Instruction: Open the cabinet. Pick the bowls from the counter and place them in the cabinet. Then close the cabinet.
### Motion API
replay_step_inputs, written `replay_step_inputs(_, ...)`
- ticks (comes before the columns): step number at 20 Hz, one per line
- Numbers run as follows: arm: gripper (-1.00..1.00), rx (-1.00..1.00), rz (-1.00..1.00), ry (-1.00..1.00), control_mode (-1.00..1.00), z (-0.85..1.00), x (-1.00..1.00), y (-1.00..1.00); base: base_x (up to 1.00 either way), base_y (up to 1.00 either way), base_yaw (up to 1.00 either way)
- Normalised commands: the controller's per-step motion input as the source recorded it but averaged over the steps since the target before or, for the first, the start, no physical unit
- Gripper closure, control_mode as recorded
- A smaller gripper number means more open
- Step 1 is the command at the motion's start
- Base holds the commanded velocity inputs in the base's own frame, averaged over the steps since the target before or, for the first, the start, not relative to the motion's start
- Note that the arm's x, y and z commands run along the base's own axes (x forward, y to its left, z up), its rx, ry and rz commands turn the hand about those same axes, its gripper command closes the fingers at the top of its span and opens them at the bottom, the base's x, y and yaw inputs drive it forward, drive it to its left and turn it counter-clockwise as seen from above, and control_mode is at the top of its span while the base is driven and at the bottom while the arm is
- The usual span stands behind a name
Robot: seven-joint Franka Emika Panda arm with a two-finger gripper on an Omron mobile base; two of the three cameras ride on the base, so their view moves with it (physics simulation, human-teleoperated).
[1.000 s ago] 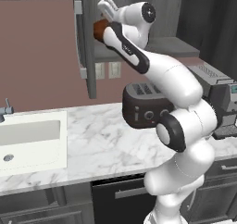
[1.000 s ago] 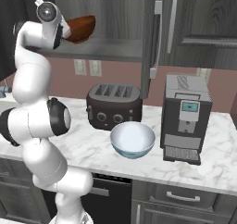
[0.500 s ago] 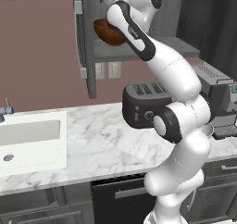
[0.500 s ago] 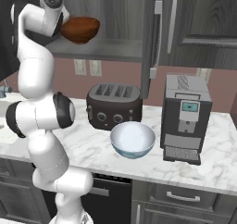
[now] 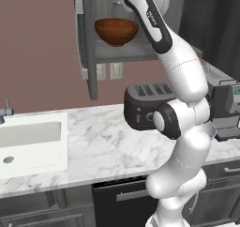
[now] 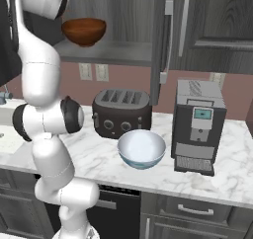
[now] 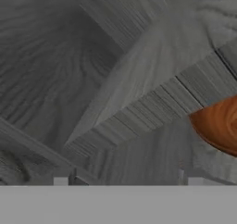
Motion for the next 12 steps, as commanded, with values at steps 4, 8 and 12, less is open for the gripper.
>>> replay_step_inputs(4,-1.00,-0.16,0.00,-0.01,-1.00,-0.51,-1.00,-0.19,0.00,0.00,0.00)
replay_step_inputs(8,-1.00,-0.32,0.00,0.00,-1.00,-1.00,-1.00,-0.19,0.00,0.00,0.00)
replay_step_inputs(12,-1.00,-0.27,-0.05,-0.03,-1.00,-1.00,-1.00,0.00,0.00,0.00,0.00)
